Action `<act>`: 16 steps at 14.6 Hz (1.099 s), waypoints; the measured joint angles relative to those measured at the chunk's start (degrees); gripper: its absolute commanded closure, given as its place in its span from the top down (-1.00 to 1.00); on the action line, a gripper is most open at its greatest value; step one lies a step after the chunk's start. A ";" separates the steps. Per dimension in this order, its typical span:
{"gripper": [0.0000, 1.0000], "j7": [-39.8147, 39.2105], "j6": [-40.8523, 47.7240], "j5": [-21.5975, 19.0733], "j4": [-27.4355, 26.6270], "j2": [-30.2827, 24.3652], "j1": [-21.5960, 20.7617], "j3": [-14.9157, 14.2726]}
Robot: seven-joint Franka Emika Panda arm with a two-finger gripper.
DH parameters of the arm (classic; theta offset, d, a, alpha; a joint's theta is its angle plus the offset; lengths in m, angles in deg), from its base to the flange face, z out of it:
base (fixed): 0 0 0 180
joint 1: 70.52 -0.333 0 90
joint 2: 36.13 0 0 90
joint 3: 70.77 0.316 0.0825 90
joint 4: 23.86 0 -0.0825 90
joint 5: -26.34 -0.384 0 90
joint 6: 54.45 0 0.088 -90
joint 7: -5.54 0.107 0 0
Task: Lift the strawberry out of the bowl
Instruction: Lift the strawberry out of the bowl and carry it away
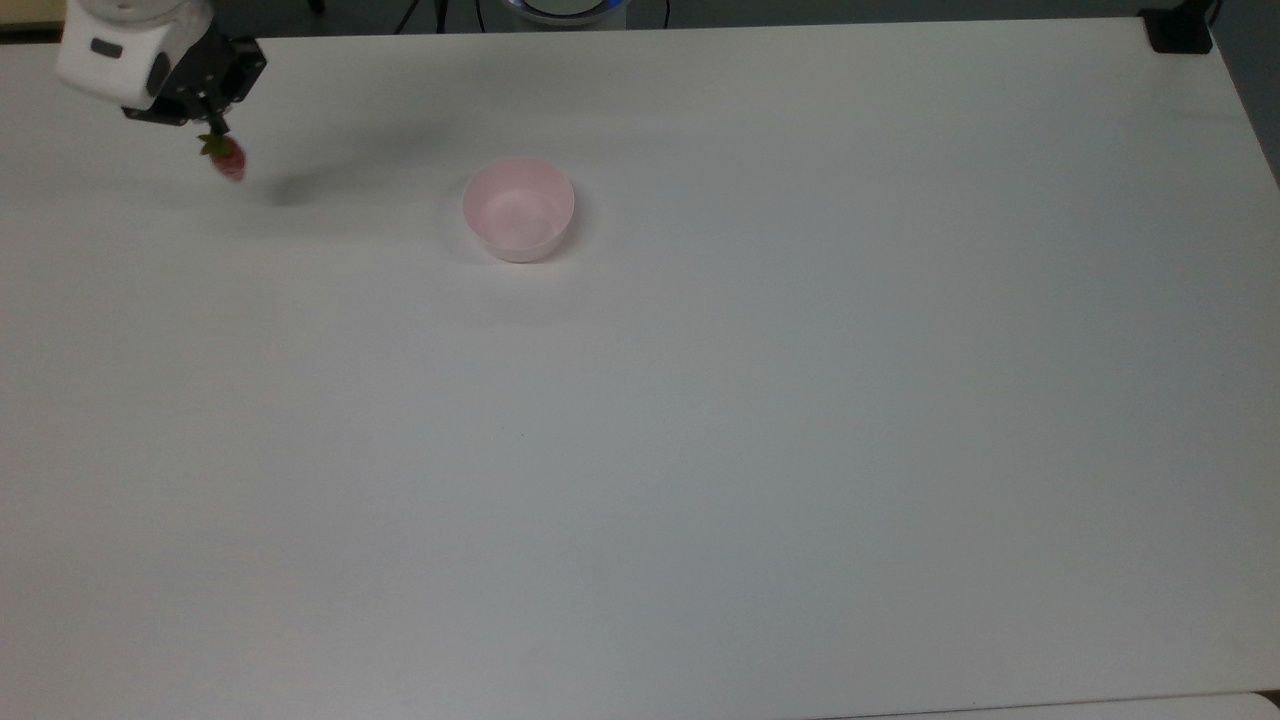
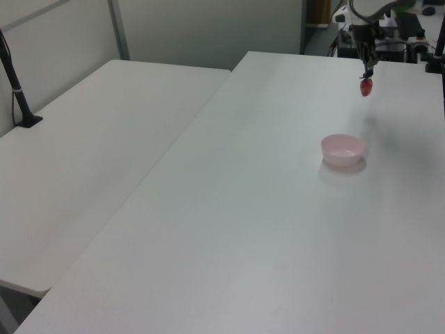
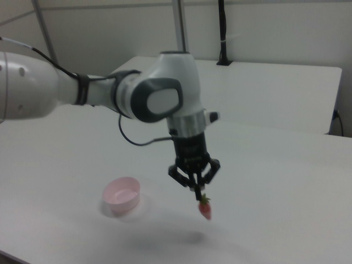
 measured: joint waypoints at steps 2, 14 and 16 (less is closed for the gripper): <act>-1.00 -0.29 -2.49 -0.05 -0.14 2.79 1.65 -0.11; 1.00 6.09 -7.54 -5.21 1.40 7.57 4.39 0.18; 1.00 14.55 -5.67 -5.26 2.28 3.99 2.60 1.48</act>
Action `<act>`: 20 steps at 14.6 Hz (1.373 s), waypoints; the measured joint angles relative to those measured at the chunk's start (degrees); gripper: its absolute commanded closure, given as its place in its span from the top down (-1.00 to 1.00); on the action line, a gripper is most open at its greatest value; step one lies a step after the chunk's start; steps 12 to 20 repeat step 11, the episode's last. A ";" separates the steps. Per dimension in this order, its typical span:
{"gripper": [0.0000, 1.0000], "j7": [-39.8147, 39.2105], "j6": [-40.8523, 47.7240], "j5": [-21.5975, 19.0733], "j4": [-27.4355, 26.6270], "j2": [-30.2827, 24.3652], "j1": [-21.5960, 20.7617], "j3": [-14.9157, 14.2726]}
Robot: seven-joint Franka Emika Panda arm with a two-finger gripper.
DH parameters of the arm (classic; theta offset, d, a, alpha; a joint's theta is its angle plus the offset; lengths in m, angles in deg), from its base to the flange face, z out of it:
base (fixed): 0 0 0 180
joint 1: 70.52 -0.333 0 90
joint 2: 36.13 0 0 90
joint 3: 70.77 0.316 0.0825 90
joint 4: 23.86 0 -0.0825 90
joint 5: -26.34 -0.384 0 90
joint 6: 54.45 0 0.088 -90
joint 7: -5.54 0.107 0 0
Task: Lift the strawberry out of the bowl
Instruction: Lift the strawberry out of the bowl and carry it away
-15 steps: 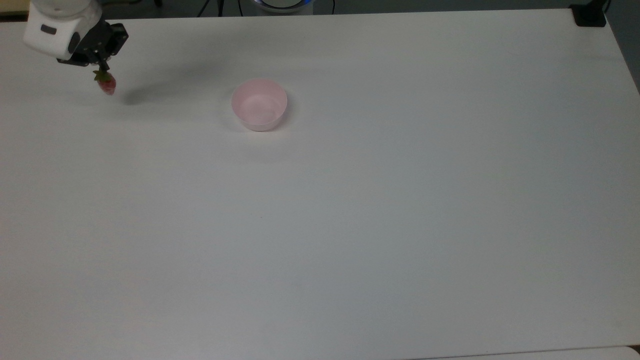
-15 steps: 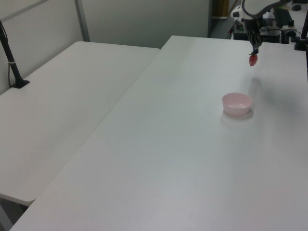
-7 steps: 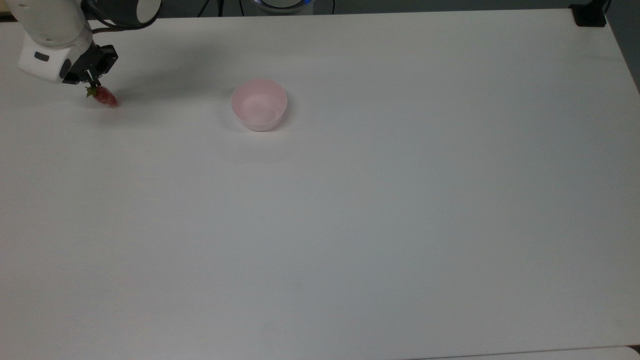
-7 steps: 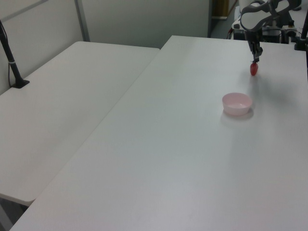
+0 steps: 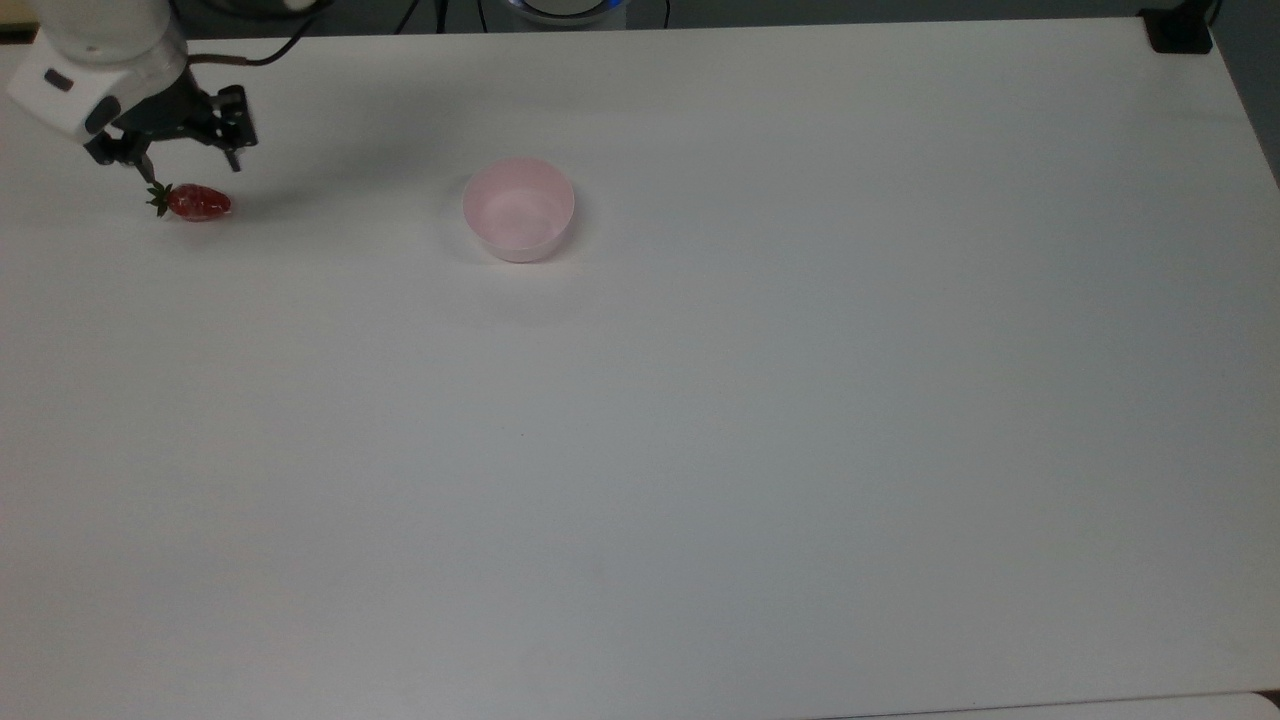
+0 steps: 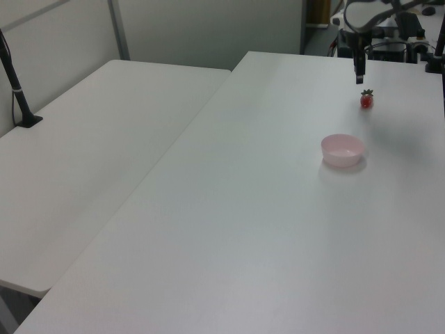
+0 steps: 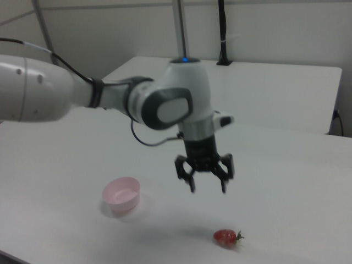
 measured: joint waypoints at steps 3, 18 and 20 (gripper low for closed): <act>1.00 12.36 10.58 0.17 1.79 -6.78 -0.98 6.70; 1.00 35.07 16.48 0.67 4.20 -12.00 -1.44 22.54; 1.00 35.07 16.48 0.67 4.20 -12.00 -1.44 22.54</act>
